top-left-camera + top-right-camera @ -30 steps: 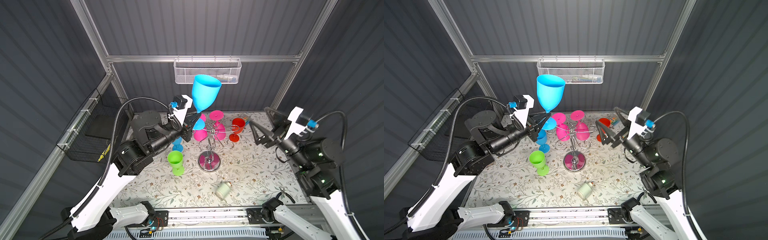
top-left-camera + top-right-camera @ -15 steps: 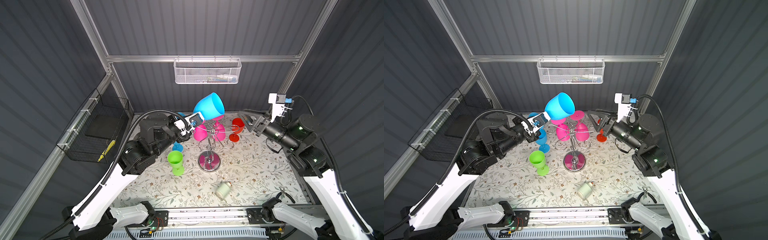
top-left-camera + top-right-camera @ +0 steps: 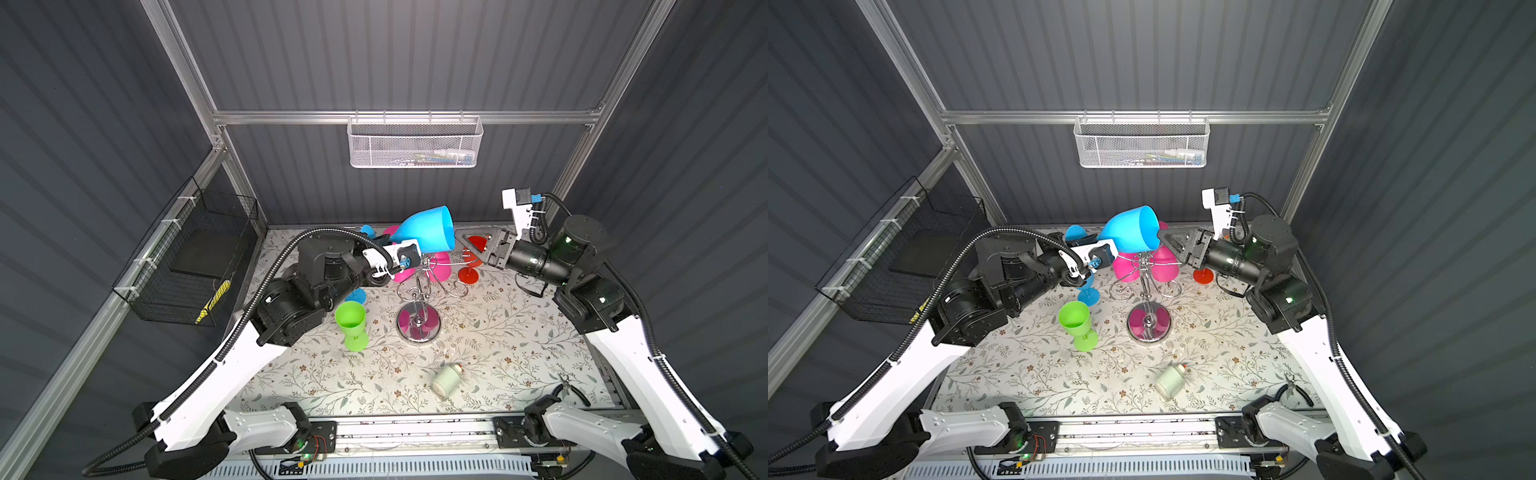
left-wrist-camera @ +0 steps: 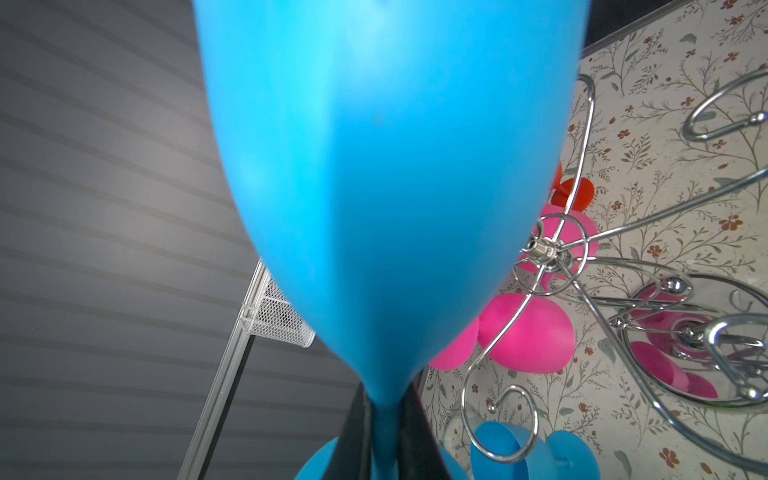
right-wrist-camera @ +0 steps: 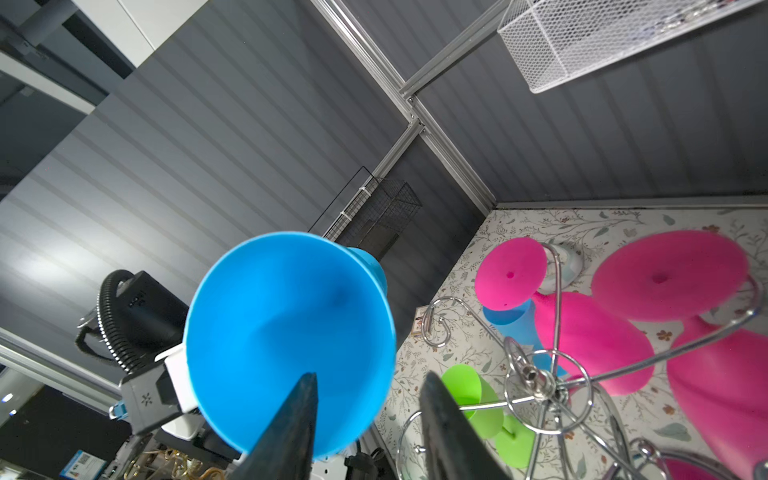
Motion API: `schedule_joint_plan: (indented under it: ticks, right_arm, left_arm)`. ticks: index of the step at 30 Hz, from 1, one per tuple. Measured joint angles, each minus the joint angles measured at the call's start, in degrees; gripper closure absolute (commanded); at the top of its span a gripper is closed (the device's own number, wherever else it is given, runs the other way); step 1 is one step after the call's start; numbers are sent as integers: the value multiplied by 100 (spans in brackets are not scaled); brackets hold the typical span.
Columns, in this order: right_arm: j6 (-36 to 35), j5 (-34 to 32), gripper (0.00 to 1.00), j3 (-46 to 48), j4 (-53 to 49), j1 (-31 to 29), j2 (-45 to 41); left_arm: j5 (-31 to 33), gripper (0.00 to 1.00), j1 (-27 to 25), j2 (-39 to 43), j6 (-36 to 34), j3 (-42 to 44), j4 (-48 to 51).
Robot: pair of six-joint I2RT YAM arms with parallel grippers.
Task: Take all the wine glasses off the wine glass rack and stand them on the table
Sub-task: 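Grasp the blue glass's bowl rim with the right gripper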
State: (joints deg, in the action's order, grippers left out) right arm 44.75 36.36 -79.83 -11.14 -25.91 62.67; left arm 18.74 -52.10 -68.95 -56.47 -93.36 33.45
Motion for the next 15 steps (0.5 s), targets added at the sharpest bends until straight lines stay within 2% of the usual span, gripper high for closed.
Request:
schedule_joint_plan:
  ticks: [2,12,15]
  right_arm:
    - [72,68,71,0,2,0,52]
    - [131,79,75,0,-125,9,103]
    - [129,72,80,0,-186,9,103]
  left_arm:
    - [70,100,-52,-42,-48,0,-2]
    - [236,100,-223,-61,-208,0,-7]
    - [254,100,-262,-70,-243,0,-9]
